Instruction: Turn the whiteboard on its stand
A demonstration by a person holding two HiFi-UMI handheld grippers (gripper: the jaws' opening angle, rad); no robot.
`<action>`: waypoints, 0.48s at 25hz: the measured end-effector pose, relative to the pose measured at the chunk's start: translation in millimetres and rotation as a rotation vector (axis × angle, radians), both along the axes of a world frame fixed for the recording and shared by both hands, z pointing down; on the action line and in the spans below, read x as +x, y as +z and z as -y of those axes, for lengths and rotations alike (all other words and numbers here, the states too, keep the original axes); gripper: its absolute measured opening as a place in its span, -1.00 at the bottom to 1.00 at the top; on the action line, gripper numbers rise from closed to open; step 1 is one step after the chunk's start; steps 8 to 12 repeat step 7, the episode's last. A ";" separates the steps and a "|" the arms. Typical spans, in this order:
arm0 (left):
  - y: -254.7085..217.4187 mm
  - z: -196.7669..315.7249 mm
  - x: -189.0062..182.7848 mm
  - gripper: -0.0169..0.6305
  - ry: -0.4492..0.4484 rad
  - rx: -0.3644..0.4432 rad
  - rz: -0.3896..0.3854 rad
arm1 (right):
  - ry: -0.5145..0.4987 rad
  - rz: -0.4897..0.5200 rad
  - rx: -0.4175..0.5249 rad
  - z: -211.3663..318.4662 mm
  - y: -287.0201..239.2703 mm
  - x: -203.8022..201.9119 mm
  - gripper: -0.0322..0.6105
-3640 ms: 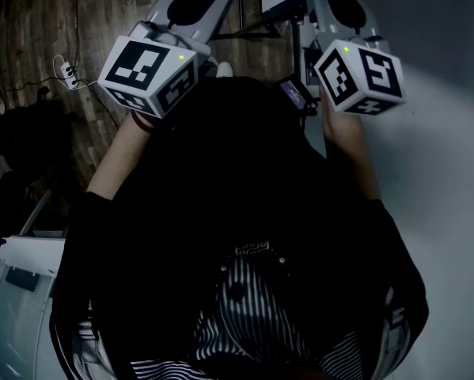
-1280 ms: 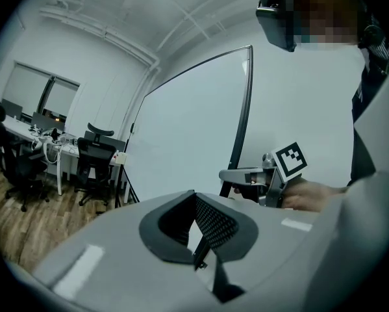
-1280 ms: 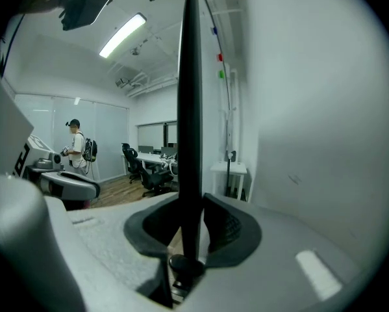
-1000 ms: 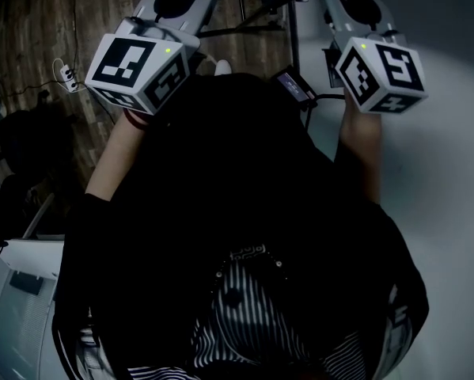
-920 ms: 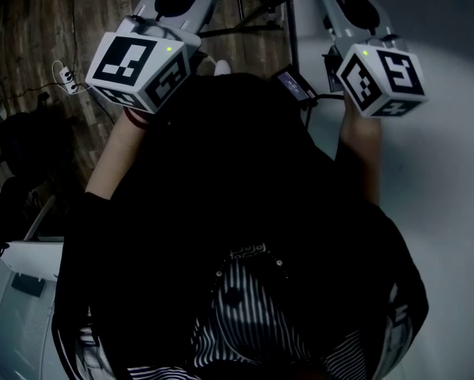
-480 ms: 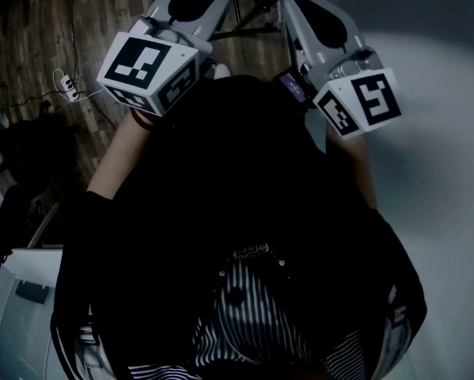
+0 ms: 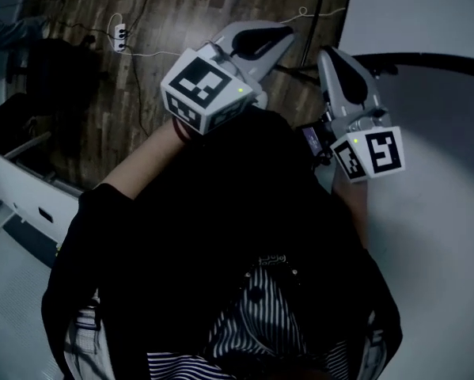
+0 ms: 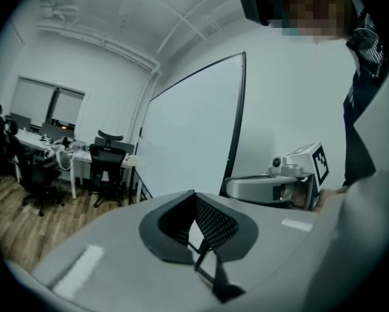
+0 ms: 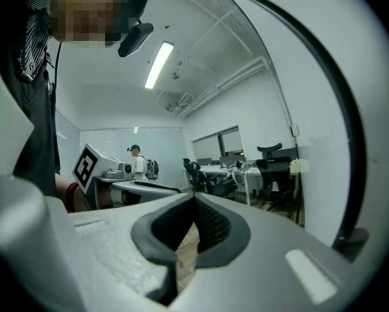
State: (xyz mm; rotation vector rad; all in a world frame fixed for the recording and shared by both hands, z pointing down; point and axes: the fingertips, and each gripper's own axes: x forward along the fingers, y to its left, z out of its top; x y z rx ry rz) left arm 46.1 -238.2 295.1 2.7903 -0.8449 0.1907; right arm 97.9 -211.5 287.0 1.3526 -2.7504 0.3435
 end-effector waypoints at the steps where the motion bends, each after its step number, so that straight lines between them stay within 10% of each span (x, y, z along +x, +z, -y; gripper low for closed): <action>1: 15.3 -1.1 -3.9 -0.94 -0.023 -0.003 0.012 | -0.023 0.014 -0.003 2.0 16.5 -3.2 -0.89; 7: -2.4 6.3 -114.0 -0.94 -0.185 0.047 0.035 | -0.203 0.035 0.031 21.4 8.5 -121.1 -0.89; 12: -2.4 6.3 -114.0 -0.94 -0.185 0.047 0.035 | -0.203 0.035 0.031 21.4 8.5 -121.1 -0.89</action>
